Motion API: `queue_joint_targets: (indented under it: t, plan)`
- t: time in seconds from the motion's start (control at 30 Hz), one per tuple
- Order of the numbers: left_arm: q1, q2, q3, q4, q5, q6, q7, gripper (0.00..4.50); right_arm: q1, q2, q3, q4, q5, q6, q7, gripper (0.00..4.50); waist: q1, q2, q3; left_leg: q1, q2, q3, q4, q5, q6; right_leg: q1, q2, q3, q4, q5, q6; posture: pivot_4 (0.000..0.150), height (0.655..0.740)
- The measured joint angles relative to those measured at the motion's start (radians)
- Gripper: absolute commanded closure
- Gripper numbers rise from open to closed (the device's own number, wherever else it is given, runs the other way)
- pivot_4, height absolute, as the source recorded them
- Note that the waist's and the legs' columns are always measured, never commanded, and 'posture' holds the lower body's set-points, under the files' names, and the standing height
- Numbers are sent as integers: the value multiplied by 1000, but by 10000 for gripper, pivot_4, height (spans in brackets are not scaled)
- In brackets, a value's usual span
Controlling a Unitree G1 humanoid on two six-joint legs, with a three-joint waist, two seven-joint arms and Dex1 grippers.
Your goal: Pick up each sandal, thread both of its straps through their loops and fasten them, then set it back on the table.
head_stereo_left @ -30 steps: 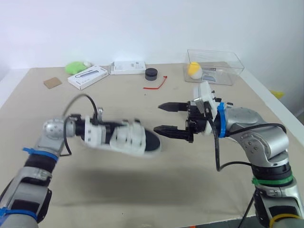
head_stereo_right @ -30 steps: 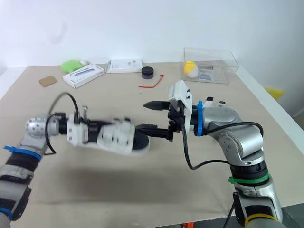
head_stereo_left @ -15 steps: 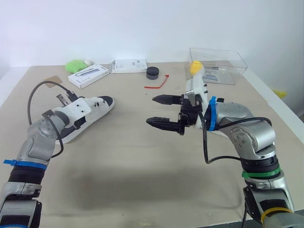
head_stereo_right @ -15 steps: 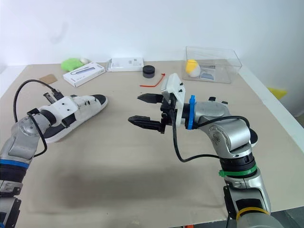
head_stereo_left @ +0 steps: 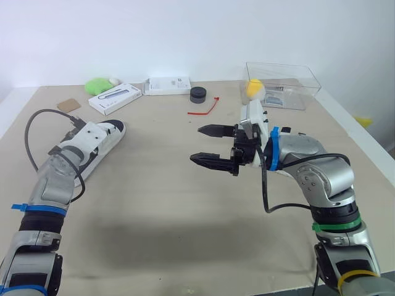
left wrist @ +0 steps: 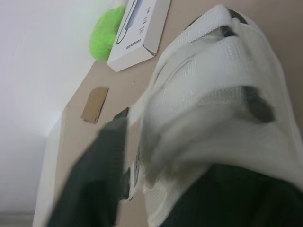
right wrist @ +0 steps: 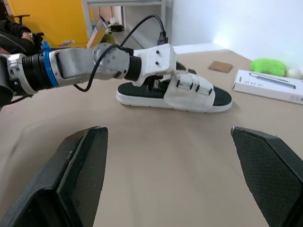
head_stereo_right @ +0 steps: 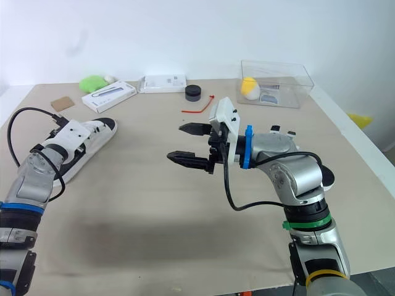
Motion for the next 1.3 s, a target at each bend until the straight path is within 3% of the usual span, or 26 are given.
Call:
queue_joint_targets:
  t: [0.03, 0.07, 0.17, 0.37, 0.67, 0.8, 0.97, 1.03, 1.3]
  plan:
    - [3, 0, 3, -6, -4, 3, -2, 326, 0, 0, 0, 0, 0, 0, 0, 0, 0, 0, 0, 0, 0, 0, 0, 0, 0, 0, 0, 0, 0, 0, 0, 1500, 7400]
    - [9, 0, 11, -27, -22, 20, -9, 98, 0, 0, 0, 0, 0, 0, 0, 0, 0, 0, 0, 0, 0, 0, 0, 0, 0, 0, 0, 0, 0, 0, 0, 1500, 7400]
    - [34, 21, 16, -100, -49, 72, -56, 98, 1, 0, 0, -1, -1, 0, 2, 0, 0, 0, 0, 0, 0, 0, 0, 0, 0, 0, 0, 0, 0, 0, 0, 1500, 7400]
    - [141, 184, 7, -272, -53, 125, -212, 98, 2, -4, 0, 1, -1, 0, 6, 0, -3, 0, 0, 1, 0, 0, 0, 0, 0, -1, 0, 0, 2, -1, -1, 1500, 7400]
    - [180, 289, 35, -395, -120, 203, -367, 98, 0, -3, 25, 14, -3, -7, 26, 0, -1, 0, 0, 1, 0, 0, 0, 1, -1, -1, 0, 0, 2, -1, 1, 1500, 7400]
    - [168, 282, 164, -478, -279, 310, -442, 98, 1, -5, 23, 15, 0, -8, 26, 0, -2, 0, 0, 0, 1, 0, 0, 1, -1, -2, 1, 0, 2, -1, 0, 1500, 7400]
    - [85, 117, 428, -679, -754, 507, -534, 98, 3, -20, -44, 24, 50, 32, 18, 0, 0, 0, 0, 0, -1, 0, 1, 1, -1, 0, -1, 0, 3, -1, 1, 1500, 7400]
    - [102, 73, 495, -730, -886, 550, -534, 98, 19, -65, -51, 38, 45, 43, 20, 0, -1, 0, 0, 1, -1, 0, 2, 1, -1, 1, -1, 1, 3, -1, 2, 1500, 7400]
    - [418, 117, 514, -762, -960, 547, -603, 98, 156, -234, -60, 88, 1, 79, 46, 0, -9, 0, 0, 5, 0, -1, 1, 1, 0, 2, 2, 1, 4, -3, 4, 1500, 7400]
